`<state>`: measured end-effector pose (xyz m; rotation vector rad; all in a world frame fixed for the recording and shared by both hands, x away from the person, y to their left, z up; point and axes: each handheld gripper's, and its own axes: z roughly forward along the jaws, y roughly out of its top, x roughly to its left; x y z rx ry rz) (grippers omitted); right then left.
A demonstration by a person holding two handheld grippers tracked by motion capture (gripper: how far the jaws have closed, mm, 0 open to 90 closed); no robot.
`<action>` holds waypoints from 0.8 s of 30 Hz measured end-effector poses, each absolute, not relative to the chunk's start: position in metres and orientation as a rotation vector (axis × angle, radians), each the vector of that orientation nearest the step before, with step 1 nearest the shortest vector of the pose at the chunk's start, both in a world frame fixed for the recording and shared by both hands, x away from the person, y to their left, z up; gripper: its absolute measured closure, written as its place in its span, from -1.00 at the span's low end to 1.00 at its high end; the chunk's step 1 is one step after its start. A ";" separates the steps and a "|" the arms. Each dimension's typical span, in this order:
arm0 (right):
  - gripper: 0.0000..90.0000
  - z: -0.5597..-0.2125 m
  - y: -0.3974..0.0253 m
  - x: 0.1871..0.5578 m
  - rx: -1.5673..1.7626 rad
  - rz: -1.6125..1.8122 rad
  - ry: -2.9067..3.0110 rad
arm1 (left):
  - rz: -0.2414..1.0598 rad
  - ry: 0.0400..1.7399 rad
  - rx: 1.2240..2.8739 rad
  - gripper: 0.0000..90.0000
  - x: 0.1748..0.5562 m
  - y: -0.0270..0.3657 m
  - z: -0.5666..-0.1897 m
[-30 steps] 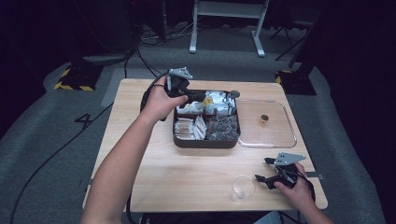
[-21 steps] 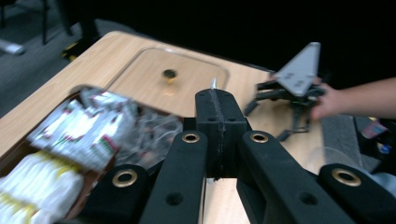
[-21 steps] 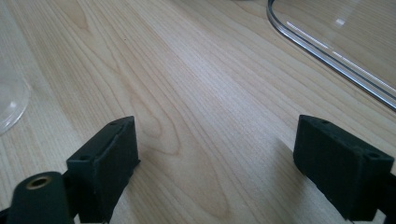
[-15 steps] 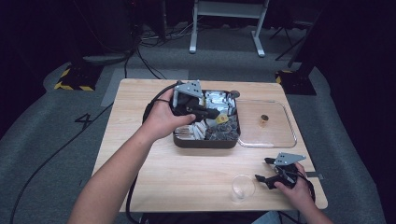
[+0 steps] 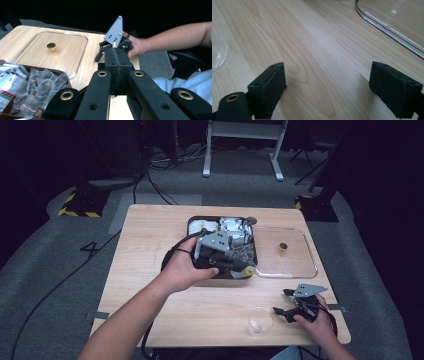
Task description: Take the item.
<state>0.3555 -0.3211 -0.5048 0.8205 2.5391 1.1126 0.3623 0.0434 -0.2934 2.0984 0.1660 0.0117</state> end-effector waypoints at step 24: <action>-0.69 -0.505 -0.321 0.356 0.820 1.113 2.539 | -0.095 0.071 2.083 1.00 0.330 -0.001 -0.346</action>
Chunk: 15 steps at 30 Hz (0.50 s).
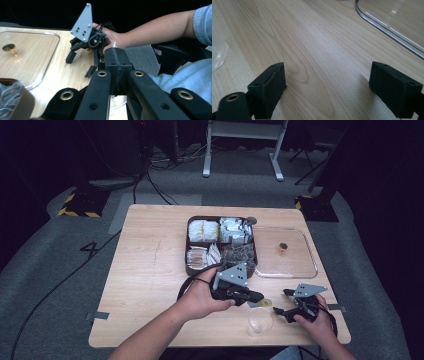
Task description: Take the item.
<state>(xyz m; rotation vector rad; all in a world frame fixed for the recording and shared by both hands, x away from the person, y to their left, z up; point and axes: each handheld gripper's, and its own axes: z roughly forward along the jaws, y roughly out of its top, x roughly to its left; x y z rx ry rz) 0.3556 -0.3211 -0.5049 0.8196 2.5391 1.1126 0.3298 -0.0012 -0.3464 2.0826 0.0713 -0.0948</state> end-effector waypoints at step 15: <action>-0.69 -0.505 -0.321 0.356 0.823 1.115 2.538 | -0.142 0.045 2.121 1.00 0.323 -0.025 -0.387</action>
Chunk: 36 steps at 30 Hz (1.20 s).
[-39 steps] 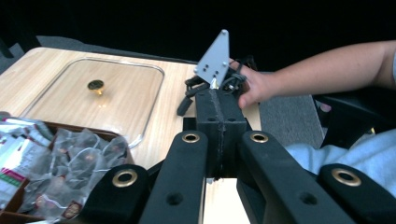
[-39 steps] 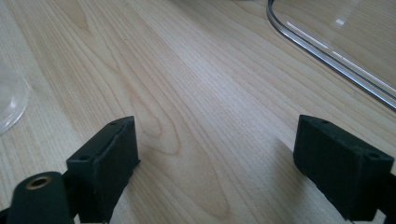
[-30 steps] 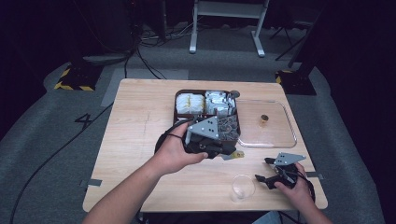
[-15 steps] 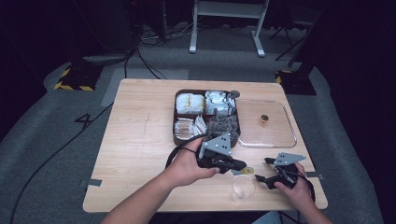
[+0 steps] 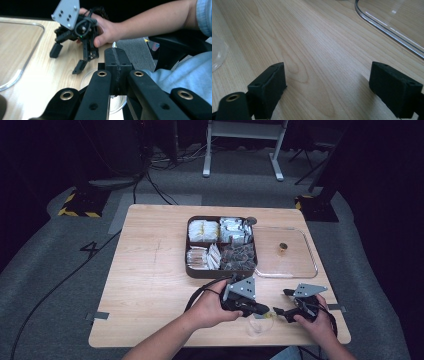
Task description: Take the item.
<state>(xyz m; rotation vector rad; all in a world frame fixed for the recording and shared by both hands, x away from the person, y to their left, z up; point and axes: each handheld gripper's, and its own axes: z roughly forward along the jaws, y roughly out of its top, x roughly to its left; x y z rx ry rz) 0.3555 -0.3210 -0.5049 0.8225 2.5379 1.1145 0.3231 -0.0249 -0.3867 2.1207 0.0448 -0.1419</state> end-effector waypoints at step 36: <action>-0.69 -0.505 -0.321 0.356 0.820 1.114 2.541 | -0.056 0.127 2.104 0.24 0.328 -0.018 -0.401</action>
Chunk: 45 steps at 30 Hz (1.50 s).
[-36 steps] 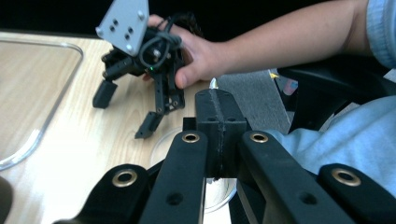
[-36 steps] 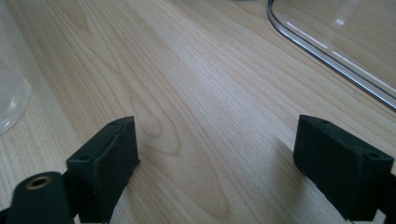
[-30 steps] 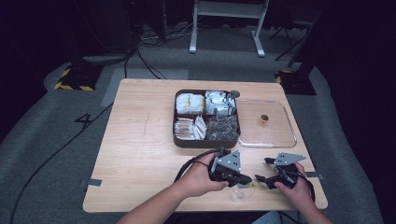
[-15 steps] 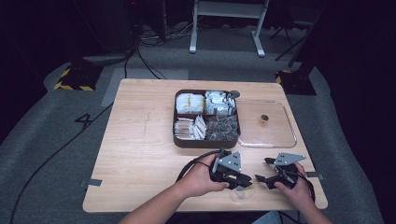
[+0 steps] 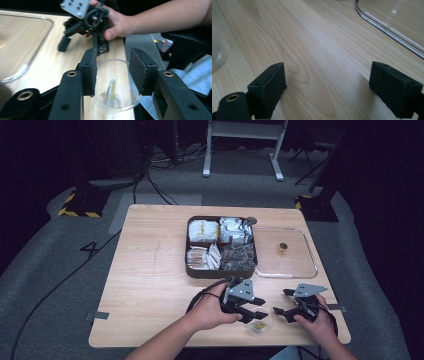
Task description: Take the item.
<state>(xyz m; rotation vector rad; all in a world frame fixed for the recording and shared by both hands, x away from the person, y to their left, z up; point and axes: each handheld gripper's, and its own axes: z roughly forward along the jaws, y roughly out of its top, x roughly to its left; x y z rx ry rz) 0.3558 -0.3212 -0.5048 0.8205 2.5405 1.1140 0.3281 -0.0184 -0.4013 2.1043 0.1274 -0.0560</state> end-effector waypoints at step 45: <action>-0.65 -0.505 -0.329 0.347 0.868 1.107 2.510 | 0.400 0.953 2.116 -0.21 0.314 0.193 -0.455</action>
